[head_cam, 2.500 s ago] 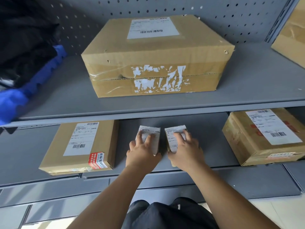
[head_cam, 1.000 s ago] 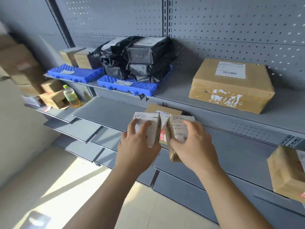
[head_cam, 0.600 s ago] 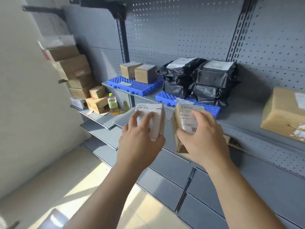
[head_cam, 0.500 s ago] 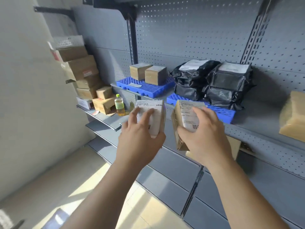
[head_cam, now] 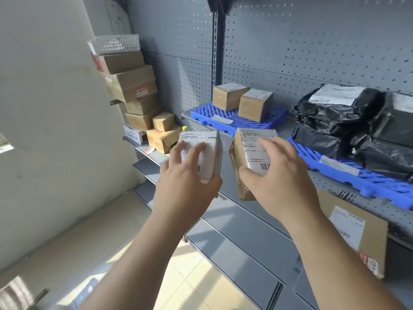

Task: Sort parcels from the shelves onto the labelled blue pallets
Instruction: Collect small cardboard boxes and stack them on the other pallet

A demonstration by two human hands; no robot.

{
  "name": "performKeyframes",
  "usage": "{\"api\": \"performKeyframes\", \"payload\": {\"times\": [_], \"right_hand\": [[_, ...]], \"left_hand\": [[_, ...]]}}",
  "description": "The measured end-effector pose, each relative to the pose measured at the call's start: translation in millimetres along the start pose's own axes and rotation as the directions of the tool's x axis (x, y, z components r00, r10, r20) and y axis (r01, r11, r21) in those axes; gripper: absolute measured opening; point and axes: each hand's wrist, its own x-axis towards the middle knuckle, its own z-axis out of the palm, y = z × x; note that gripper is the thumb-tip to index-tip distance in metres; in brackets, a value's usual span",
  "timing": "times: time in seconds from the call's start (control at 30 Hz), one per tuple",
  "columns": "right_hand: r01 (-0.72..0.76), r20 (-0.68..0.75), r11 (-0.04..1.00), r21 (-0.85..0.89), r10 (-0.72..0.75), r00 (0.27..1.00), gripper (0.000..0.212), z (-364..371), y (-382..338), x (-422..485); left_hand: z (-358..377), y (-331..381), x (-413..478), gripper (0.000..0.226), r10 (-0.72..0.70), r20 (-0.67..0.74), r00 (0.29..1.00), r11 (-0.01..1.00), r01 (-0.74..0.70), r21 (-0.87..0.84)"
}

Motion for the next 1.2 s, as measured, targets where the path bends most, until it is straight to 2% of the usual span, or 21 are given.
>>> {"api": "performKeyframes", "payload": {"times": [0.23,0.37,0.67,0.8,0.97,1.2], "right_hand": [[0.040,-0.055,0.998,0.053,-0.037,0.998,0.073,32.3,1.2,97.8],[0.047,-0.098,0.994,0.095,-0.038,0.994,0.073,40.3,6.5,158.2],[0.027,-0.200,0.997,0.069,-0.012,0.980,0.072,62.8,16.1,250.4],[-0.033,-0.251,0.999,-0.008,0.030,0.967,0.071,72.9,16.0,286.5],[-0.139,-0.332,0.988,-0.073,0.107,0.937,0.070,83.6,7.9,324.2],[-0.298,-0.398,0.941,-0.160,0.215,0.892,0.068,97.0,-4.5,358.9]], "left_hand": [[18.7,3.4,98.3,0.066,0.049,0.020,0.999,0.998,-0.049,0.034],[27.9,18.7,164.2,0.068,0.097,-0.015,0.995,0.993,-0.096,0.063],[64.1,31.9,273.0,0.068,0.146,-0.026,0.989,0.989,-0.146,0.018],[79.8,32.0,325.0,0.068,0.191,0.001,0.982,0.981,-0.191,-0.033],[100.4,31.8,383.3,0.071,0.315,0.054,0.947,0.945,-0.308,-0.115],[118.2,26.6,446.3,0.062,0.441,0.100,0.892,0.887,-0.416,-0.198]]}}
